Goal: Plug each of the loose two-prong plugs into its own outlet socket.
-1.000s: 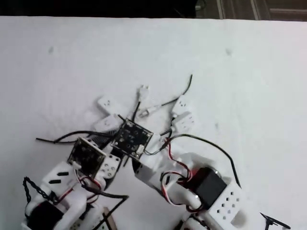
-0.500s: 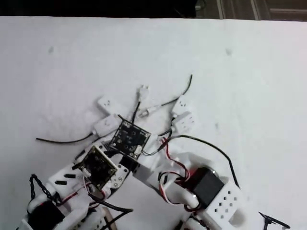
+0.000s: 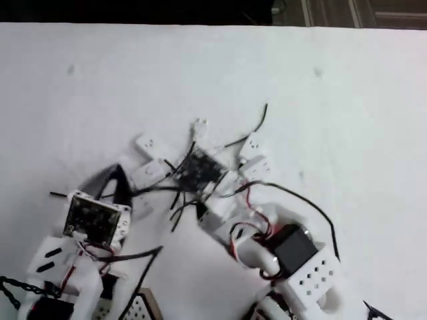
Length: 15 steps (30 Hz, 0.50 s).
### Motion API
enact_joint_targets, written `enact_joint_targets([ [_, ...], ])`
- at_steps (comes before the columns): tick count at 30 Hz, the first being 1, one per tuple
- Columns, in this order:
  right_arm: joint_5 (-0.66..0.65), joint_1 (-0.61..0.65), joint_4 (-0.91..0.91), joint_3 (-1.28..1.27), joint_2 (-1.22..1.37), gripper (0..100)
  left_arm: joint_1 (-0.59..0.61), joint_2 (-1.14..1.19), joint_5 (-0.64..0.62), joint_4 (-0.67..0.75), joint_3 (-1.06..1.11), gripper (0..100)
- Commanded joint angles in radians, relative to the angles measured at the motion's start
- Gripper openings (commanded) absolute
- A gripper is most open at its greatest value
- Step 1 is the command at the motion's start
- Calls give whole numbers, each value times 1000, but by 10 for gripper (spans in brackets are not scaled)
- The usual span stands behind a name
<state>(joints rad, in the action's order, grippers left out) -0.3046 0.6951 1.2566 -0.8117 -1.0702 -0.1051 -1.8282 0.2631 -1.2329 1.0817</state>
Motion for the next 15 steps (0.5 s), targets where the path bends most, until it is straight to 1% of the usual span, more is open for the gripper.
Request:
enact_joint_targets([
  [1,-8,-82,13,3,-7,18,150,8,130,-57,-31,24],
  [6,0,-96,41,-25,-8,17,242,38,267,-84,-2,24],
  [8,2,-96,33,-51,-8,17,251,120,304,-60,43,24],
  [11,2,-102,2,-98,-8,17,259,306,356,-14,74,24],
  [15,3,-101,-44,-137,-8,17,317,489,365,25,38,24],
])
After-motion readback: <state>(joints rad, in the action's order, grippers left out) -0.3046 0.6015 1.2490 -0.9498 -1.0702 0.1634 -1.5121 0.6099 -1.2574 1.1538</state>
